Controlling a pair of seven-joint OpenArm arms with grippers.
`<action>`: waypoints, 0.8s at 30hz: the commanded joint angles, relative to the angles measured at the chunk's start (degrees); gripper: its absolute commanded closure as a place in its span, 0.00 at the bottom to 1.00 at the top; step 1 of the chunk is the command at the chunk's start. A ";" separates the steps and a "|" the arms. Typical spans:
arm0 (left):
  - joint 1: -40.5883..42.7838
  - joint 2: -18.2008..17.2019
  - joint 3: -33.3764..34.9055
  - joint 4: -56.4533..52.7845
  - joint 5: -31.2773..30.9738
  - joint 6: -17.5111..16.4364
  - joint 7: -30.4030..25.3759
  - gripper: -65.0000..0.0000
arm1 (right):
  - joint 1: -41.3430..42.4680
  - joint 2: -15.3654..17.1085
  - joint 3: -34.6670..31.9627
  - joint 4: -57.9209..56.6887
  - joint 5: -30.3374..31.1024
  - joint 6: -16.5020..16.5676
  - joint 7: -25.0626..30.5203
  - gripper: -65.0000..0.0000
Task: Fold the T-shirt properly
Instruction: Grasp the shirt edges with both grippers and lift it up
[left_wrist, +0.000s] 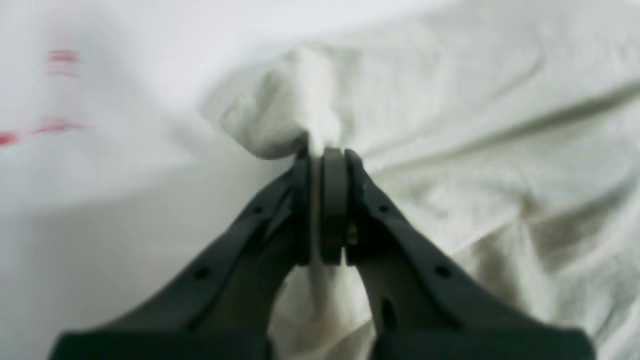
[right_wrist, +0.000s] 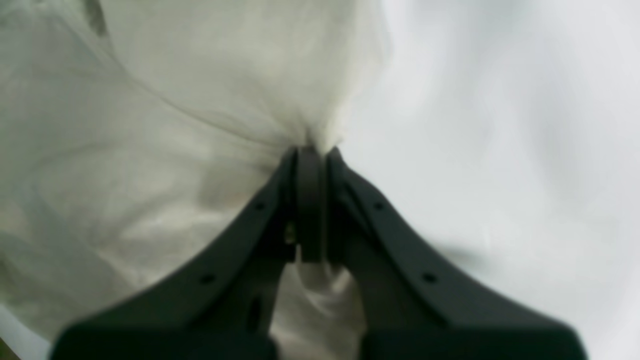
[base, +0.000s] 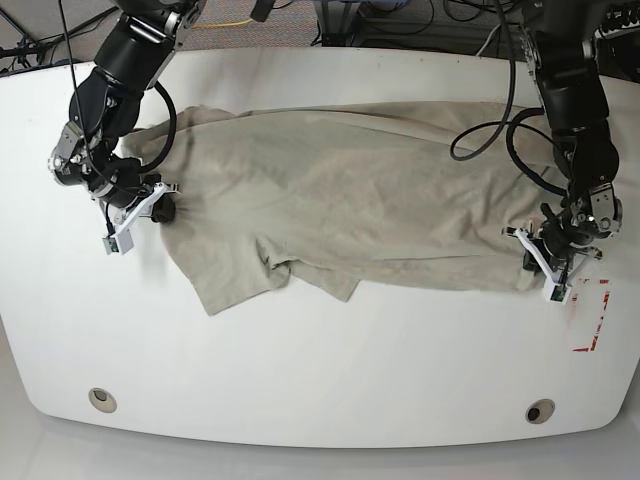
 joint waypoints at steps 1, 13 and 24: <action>-1.70 -0.53 -0.40 5.42 -1.17 -0.15 0.49 1.00 | 2.27 1.03 -0.04 1.48 1.05 0.10 1.07 1.00; -2.14 -0.62 -0.48 28.45 -1.17 -0.15 9.01 1.00 | 13.09 7.71 -0.22 1.04 1.40 0.10 -1.75 1.00; -11.29 -0.53 -0.40 39.97 -1.17 -0.15 16.05 1.00 | 30.14 12.55 -11.47 0.95 0.96 0.10 -2.71 1.00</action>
